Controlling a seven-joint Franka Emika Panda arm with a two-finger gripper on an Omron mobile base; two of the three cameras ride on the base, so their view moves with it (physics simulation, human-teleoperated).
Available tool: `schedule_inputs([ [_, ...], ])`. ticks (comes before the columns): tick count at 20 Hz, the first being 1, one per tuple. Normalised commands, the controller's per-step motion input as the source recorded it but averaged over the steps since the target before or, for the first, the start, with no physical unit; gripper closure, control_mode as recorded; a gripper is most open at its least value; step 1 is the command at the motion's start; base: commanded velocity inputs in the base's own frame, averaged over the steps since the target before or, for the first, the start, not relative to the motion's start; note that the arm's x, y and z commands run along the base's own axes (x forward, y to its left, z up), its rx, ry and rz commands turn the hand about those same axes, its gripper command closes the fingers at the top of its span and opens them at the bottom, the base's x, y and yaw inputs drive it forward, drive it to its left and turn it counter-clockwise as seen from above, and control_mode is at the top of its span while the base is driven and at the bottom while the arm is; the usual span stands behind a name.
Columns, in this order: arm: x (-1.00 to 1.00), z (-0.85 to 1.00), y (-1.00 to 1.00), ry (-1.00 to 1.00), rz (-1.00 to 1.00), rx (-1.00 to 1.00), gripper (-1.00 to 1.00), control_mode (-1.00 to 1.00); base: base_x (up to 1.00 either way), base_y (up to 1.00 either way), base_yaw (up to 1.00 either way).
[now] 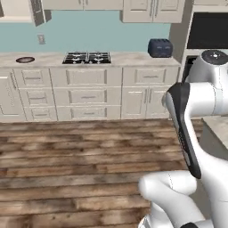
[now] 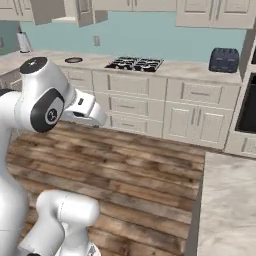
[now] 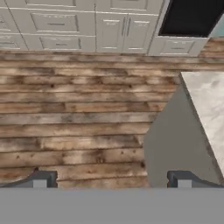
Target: Move the hot dog bun to the plate on the dining table and place the condiment next to that plate. Then navigate to the fridge and take the sausage and place it on the plate as well.
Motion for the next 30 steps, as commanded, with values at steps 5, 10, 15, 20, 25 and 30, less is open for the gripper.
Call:
schedule_inputs([
  [5, 0.00, 0.00, 0.00, 0.00, 0.00, 0.00, -1.00, 1.00, 1.00, 0.00, 0.74],
  [10, 0.00, 0.00, 0.00, 0.00, 0.00, 0.00, -1.00, 1.00, 1.00, 0.00, 0.73],
  [15, 0.00, 0.00, 0.00, 0.00, 0.00, 0.00, -1.00, 1.00, 0.69, 0.00, 0.83],
  [20, 0.00, 0.00, 0.00, 0.00, 0.00, 0.00, -1.00, 1.00, 0.66, 0.00, 0.83],
  [25, 0.00, 0.00, 0.00, 0.00, 0.00, 0.00, -1.00, 1.00, 0.84, 0.00, 0.79],
  [30, 0.00, 0.00, 0.00, 0.00, 0.00, 0.00, -1.00, 1.00, 0.96, -0.01, 0.57],
])
